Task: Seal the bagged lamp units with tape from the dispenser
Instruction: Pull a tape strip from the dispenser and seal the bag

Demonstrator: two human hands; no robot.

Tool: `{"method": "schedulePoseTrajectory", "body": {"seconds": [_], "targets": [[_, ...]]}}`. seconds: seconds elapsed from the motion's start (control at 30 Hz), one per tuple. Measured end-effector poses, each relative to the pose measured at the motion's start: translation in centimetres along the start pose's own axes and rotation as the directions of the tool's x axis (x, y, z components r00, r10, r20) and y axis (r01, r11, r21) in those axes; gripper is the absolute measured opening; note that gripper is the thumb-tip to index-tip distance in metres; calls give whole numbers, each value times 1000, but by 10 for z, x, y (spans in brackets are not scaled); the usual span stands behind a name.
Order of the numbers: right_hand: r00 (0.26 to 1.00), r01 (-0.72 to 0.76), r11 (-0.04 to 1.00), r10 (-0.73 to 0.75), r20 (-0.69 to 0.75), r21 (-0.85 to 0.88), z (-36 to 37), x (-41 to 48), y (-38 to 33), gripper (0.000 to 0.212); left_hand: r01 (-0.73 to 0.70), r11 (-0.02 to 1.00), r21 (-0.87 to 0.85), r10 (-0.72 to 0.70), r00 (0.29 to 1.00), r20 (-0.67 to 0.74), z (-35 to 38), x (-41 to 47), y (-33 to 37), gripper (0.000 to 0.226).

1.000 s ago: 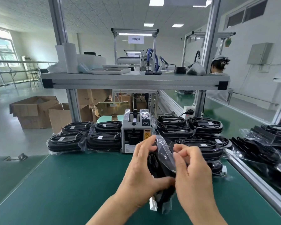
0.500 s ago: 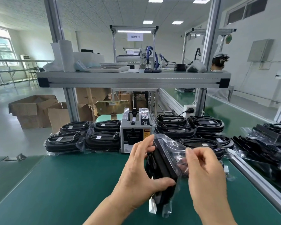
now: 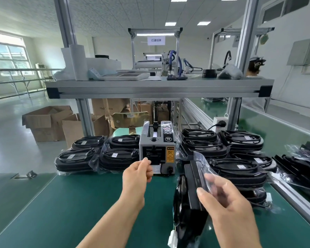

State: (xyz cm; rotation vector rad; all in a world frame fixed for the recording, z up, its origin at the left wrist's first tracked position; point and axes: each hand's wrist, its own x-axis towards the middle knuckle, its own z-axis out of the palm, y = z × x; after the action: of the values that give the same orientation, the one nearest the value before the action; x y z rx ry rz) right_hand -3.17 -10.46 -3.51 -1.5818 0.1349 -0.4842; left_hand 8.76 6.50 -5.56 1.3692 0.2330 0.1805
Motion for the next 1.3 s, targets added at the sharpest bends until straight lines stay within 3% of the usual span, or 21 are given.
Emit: {"method": "schedulePoseTrajectory", "body": {"seconds": [0.13, 0.3, 0.53, 0.67, 0.73, 0.8, 0.9, 0.97, 1.1, 1.2, 1.3], "targets": [[998, -4, 1000, 3, 61, 17, 6, 7, -3, 29, 322, 936, -140, -328, 944, -21, 22, 55, -1, 14], [996, -11, 999, 8, 85, 33, 13, 15, -3, 29, 465, 855, -229, -485, 874, -35, 42, 91, -6, 7], [995, 1, 999, -5, 97, 39, 13, 14, -4, 31, 424, 776, -466, -535, 835, -132, 61, 99, -7, 12], [995, -25, 997, 17, 100, 75, 10, 12, -4, 30, 307, 844, -440, -438, 867, -236, 62, 77, -1, 21], [995, -27, 997, 19, 102, 78, 7, 11, -4, 29, 273, 888, -369, -348, 925, -153, 51, 60, 6, 22], [993, -28, 996, 19, 115, 80, 5, 11, -5, 28, 254, 924, -285, -240, 967, 83, 33, 36, 17, 17], [988, -56, 993, 41, 146, 106, 5, 11, -4, 27, 181, 970, -159, -88, 879, 468, 6, -7, 39, 19], [984, -79, 989, 58, 167, 126, 8, 10, -3, 27, 56, 998, -35, -24, 807, 590, -5, -31, 54, 20], [980, -94, 986, 68, 185, 135, 12, 7, 0, 34, -137, 973, 185, 2, 808, 589, -5, -55, 70, 22], [981, -80, 989, 55, 188, 127, 12, 5, 1, 36, -188, 951, 245, 5, 803, 597, -1, -61, 71, 11], [980, -84, 988, 57, 192, 133, 13, 5, 2, 35, -226, 933, 279, 4, 784, 621, 0, -58, 70, 15]]}}
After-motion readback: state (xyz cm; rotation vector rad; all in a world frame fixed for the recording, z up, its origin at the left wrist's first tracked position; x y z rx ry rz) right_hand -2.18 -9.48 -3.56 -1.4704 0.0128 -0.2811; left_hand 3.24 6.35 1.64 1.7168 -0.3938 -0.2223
